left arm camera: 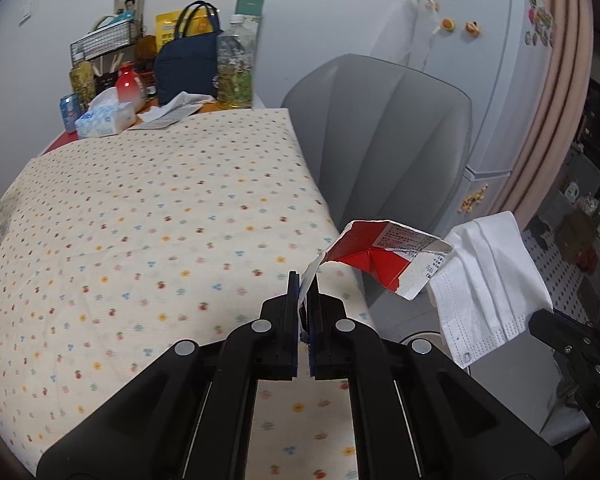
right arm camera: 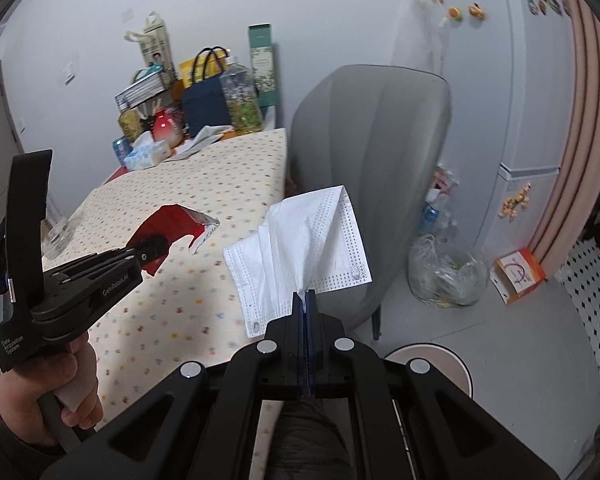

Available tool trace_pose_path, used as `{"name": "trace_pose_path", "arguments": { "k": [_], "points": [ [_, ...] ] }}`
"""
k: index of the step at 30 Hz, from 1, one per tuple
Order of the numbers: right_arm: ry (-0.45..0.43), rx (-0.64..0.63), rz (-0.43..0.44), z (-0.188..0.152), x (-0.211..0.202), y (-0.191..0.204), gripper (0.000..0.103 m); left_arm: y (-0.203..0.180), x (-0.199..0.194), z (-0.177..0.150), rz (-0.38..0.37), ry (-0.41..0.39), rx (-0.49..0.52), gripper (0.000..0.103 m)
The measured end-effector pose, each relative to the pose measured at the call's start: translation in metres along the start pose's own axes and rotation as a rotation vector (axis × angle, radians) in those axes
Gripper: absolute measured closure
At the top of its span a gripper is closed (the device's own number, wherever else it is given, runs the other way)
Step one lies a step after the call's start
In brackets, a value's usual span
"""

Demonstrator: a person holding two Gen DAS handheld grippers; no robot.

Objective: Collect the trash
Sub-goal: 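Carry the mask and red-white wrapper over the beige bin with both grippers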

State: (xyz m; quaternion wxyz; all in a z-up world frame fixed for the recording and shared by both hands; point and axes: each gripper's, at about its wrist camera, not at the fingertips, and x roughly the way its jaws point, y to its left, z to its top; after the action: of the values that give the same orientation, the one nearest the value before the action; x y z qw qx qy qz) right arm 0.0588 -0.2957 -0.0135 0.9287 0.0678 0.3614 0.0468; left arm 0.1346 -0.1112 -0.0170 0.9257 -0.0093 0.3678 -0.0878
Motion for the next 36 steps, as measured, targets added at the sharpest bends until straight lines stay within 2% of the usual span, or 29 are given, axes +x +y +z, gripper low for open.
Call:
{"name": "trace_pose_path", "arguments": {
  "k": [27,33,36],
  "points": [
    [0.06,0.23,-0.092,-0.034,0.027,-0.127,0.1,-0.129,0.073,-0.011,-0.085,0.134,0.201,0.099],
    [0.104,0.29,-0.111,-0.048,0.044,-0.157,0.1,-0.149,0.091,-0.016,-0.091,0.17,0.236,0.099],
    [0.127,0.327,-0.115,-0.055,0.052,-0.167,0.096,-0.155,0.097,-0.018,-0.088,0.182,0.247,0.099]
  ]
}}
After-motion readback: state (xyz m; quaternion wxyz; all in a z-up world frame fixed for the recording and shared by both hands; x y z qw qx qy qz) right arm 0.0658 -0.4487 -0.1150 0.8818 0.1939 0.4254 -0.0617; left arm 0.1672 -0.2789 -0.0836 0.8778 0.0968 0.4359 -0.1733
